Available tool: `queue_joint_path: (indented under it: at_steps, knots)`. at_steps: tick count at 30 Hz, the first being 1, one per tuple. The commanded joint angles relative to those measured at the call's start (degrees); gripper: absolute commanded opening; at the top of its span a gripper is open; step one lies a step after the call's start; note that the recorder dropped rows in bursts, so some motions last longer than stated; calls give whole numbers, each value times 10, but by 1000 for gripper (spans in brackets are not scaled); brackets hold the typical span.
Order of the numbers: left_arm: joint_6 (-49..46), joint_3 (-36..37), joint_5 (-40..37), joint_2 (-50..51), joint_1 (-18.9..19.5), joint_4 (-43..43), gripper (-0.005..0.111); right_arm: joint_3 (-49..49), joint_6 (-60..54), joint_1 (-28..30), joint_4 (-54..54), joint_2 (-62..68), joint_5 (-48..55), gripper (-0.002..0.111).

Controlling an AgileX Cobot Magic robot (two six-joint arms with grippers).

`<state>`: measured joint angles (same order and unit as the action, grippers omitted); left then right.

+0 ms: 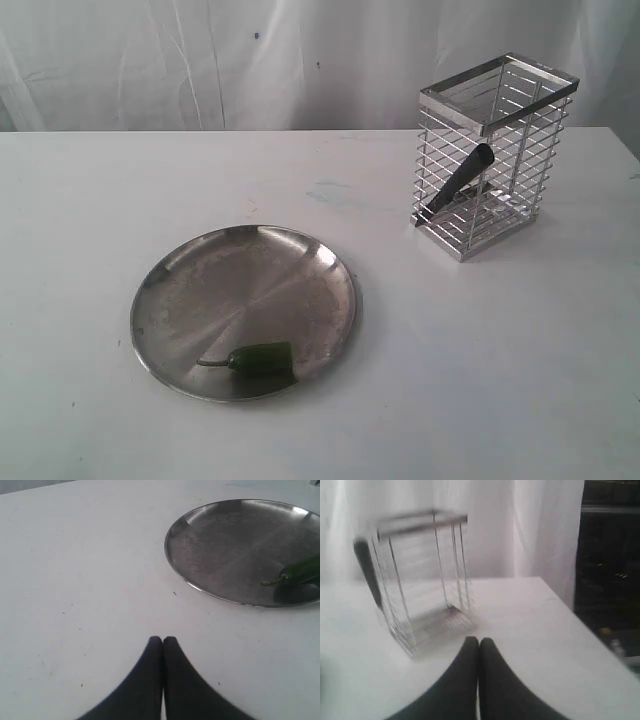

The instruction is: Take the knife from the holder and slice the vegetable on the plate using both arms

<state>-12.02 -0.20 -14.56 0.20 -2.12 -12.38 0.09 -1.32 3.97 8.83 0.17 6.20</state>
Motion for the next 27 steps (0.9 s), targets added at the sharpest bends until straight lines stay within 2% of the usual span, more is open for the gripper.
queue_joint_path:
  at_steps: [1, 4, 6, 9, 11, 12, 14, 16, 17, 19, 21, 22, 24, 27]
  knots:
    - [0, 2, 0, -2, -5, -3, 0, -1, 149, 5, 157, -2, -106, 0]
    - [0, 2, 0, -2, -5, -3, 0, -1, 186, 5, 164, -2, -151, 0]
    - [0, 2, 0, -2, -5, -3, 0, -1, 266, 5, 181, -2, -182, 0]
    - [0, 2, 0, -2, -5, -3, 0, -1, 525, 5, 179, -2, -262, 0]
    - [0, 2, 0, -2, -5, -3, 0, -13, 651, 5, 158, -2, -377, 0]
    - [0, 2, 0, -2, -5, -3, 0, -22, 680, 5, 150, -2, -454, 0]
    - [0, 2, 0, -2, -5, -3, 0, -55, 698, 5, 136, -2, -597, 0]
    - [0, 2, 0, -2, -5, -3, 0, -104, 661, 5, 120, -2, -663, 0]
    - [0, 2, 0, -2, -5, -3, 0, -137, 613, 5, 96, -2, -664, 0]
    - [0, 2, 0, -2, -5, -3, 0, -198, 442, 5, 3, -2, -599, 0]
    - [0, 2, 0, -2, -5, -3, 0, -262, 219, 5, -141, -2, -411, 0]
    - [0, 2, 0, -2, -5, -3, 0, -284, 153, 5, -212, -2, -321, 0]
    - [0, 2, 0, -2, -5, -3, 0, -308, 104, 6, -356, 29, -127, 0]
    - [0, 2, 0, -2, -5, -3, 0, -302, 104, 5, -415, 111, 111, 0]
